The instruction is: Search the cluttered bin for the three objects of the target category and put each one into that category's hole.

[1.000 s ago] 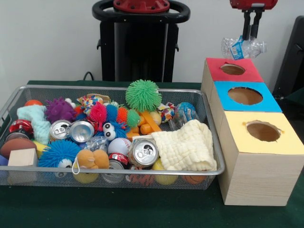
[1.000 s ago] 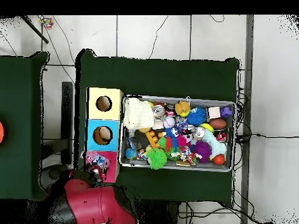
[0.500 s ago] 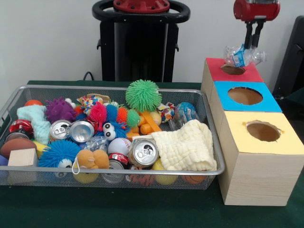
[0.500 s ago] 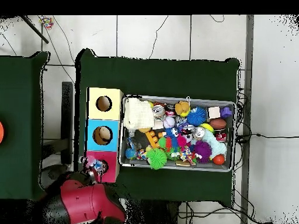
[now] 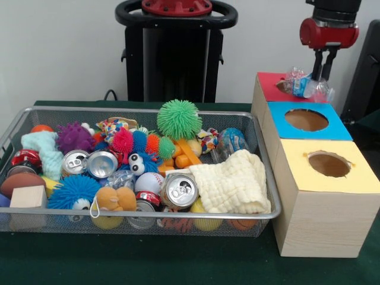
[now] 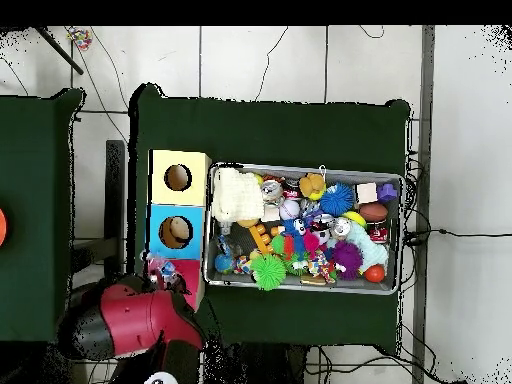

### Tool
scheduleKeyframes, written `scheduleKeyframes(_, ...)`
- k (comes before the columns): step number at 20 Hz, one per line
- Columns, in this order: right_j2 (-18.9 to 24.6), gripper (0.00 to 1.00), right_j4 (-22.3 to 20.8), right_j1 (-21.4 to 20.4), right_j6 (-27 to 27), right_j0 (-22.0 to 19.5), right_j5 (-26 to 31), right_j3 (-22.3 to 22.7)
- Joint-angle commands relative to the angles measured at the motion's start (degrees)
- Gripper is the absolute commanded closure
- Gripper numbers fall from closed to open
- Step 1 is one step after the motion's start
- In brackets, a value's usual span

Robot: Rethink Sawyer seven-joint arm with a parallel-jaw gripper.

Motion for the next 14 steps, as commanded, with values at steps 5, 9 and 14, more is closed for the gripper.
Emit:
scheduleKeyframes(5, -2.7, 1.00, 3.7, 9.1, 13.8, -1.5, 5.4, -11.2)
scheduleKeyframes(9, -2.5, 1.00, 4.5, 8.8, 13.3, -2.4, 7.0, -12.1)
scheduleKeyframes(14, -0.6, 1.00, 4.9, 9.1, 10.8, -5.1, 8.0, -13.3)
